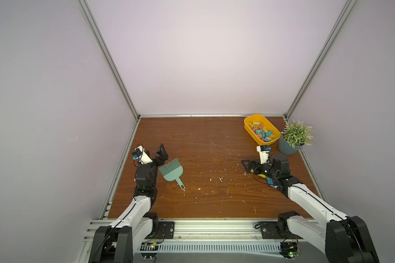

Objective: Take out the binder clips from the storage box
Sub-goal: Adjust the distractor at the center of the board.

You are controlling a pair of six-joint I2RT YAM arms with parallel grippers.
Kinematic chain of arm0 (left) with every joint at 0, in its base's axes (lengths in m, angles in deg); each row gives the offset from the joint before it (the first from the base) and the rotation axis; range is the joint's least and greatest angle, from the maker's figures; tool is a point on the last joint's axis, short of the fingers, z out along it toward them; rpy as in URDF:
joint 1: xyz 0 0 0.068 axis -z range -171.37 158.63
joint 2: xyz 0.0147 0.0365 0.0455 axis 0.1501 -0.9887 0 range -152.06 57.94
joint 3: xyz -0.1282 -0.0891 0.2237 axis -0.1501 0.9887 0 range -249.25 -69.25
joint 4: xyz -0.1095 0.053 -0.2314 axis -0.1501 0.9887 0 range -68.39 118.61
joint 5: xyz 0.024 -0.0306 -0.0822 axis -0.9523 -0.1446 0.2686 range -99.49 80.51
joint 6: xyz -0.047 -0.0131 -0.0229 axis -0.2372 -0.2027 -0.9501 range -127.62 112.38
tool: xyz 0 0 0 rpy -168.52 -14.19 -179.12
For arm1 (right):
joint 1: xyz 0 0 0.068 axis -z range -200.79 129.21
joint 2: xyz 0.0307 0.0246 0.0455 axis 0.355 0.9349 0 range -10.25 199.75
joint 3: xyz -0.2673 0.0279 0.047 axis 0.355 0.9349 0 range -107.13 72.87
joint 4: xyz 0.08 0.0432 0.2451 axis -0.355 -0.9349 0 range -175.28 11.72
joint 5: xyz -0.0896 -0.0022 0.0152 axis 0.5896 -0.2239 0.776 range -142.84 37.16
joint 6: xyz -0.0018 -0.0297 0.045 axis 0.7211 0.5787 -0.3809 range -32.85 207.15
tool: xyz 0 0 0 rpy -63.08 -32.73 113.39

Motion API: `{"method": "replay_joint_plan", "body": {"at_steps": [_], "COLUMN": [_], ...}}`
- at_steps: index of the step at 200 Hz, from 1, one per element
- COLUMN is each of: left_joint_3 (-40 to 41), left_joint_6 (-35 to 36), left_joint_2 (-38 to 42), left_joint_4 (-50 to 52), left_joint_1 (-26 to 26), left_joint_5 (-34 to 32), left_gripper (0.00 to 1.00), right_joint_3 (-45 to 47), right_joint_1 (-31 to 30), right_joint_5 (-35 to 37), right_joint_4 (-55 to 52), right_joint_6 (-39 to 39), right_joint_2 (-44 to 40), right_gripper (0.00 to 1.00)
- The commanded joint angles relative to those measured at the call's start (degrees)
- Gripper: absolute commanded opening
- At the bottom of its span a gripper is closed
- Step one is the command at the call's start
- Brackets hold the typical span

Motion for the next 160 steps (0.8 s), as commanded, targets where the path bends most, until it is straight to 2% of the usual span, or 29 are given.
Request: {"method": "replay_joint_plan", "body": {"at_steps": [1, 48, 69, 90, 126, 150, 160], "left_joint_3": [-3.8, -8.3, -9.9, -12.5, -17.1, -18.7, -19.5], "left_joint_6": [-3.2, 0.6, 1.8, 2.5, 3.3, 2.9, 2.9], "left_joint_2": [-3.6, -9.3, -12.0, -15.8, -22.9, -26.0, -27.2], "left_joint_4": [12.1, 17.3, 18.3, 18.5, 20.5, 21.2, 21.6], "left_joint_1": [5.8, 19.9, 24.7, 28.8, 33.9, 36.0, 36.9], "left_joint_5": [9.2, 5.4, 3.5, 4.4, 4.5, 5.4, 5.4], "left_gripper": [1.00, 0.99, 1.00, 1.00, 1.00, 1.00, 1.00], "right_joint_3": [-1.3, -2.4, -2.4, -3.2, -4.9, -8.1, -10.1], "right_joint_1": [-4.6, -4.4, -2.4, 1.6, 8.8, 10.1, 10.1], "right_joint_5": [-1.4, 12.7, 18.1, 23.0, 26.6, 25.6, 23.1], "right_joint_4": [-4.8, -8.5, -9.3, -11.0, -10.1, -10.5, -11.0], "right_joint_6": [-4.1, -5.1, -5.0, -5.2, -6.0, -7.5, -8.0], "right_joint_2": [1.9, 6.7, 7.6, 6.6, 6.6, 7.4, 7.6], "right_gripper": [0.99, 0.99, 0.99, 0.99, 0.99, 0.99, 0.99]}}
